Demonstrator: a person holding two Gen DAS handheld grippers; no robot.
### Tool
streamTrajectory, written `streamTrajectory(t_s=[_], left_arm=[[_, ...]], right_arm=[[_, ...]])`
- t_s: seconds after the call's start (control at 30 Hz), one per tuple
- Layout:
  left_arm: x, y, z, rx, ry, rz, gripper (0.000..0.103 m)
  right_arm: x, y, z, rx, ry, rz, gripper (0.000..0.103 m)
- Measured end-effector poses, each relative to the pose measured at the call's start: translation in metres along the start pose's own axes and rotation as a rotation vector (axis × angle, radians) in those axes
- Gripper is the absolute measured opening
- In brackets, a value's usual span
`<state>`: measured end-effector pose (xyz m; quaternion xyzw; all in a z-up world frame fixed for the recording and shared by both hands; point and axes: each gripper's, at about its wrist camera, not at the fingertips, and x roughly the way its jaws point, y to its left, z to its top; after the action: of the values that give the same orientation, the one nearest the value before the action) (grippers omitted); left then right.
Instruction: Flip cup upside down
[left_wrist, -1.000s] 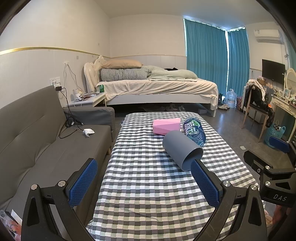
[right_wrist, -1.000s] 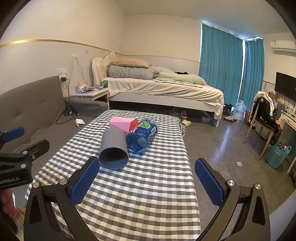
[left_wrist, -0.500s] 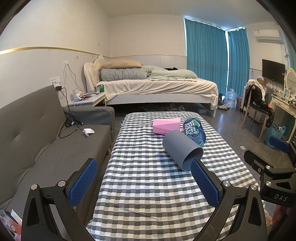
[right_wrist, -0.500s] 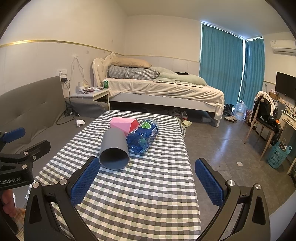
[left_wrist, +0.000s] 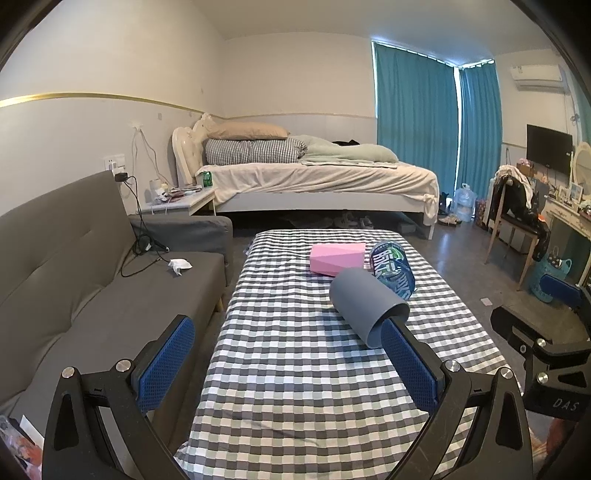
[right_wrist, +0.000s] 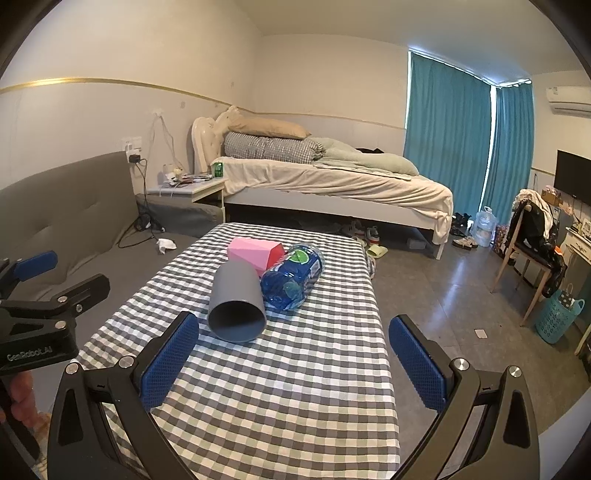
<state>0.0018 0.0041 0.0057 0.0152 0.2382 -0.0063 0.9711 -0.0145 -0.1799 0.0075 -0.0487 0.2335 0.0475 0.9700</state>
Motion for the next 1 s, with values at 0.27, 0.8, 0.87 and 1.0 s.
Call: streamTrajectory(t_s=[0.27, 0.8, 0.87, 1.0], left_arm=[[0.03, 0.022, 0.013, -0.074, 0.08, 0.005, 0.103], [0.18, 0.044, 0.087, -0.082, 0.287, 0.116, 0.103], [0.196, 0.046, 0.087, -0.084, 0.312, 0.131, 0.103], [0.225, 0.052, 0.082, -0.101, 0.369, 0.147, 0.103]], right_arm=[[0.023, 0.004, 0.027, 0.002, 0.035, 0.02, 0.103], [0.257, 0.044, 0.141, -0.457, 0.409, 0.257, 0.103], [0.288, 0.05, 0.136, -0.484, 0.488, 0.289, 0.103], [0.332, 0.061, 0.127, -0.562, 0.596, 0.339, 0.102]])
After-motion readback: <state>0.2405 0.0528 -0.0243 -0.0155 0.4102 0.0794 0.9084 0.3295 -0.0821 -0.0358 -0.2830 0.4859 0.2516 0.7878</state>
